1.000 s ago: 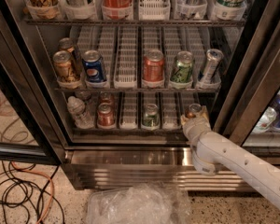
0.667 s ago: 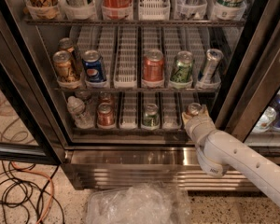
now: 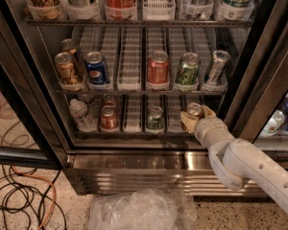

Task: Pick orange can from bottom shelf of fridge

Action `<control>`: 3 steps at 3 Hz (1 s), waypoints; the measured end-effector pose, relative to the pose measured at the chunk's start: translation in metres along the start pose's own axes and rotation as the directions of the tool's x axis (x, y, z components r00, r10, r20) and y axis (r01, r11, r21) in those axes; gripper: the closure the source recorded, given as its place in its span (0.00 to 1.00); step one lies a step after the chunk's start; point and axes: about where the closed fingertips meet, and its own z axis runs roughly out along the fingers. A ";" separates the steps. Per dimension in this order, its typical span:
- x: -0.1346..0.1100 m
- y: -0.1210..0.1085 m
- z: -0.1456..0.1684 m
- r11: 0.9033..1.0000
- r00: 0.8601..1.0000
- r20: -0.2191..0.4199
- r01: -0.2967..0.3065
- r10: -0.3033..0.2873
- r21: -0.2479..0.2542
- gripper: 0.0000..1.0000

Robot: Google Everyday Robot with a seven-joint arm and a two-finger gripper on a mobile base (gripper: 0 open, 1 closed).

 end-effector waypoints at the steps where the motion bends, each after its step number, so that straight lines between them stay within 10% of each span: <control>1: 0.000 0.000 0.000 1.000 1.000 0.000 0.000 0.000 0.000 1.00; 2: -0.003 0.014 -0.006 0.997 0.999 -0.021 0.033 -0.035 -0.067 1.00; 3: -0.002 0.055 -0.026 0.972 0.993 -0.091 0.057 -0.079 -0.228 1.00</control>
Offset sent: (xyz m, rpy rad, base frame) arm -0.0596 0.0716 0.0105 -0.1365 0.1676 0.4143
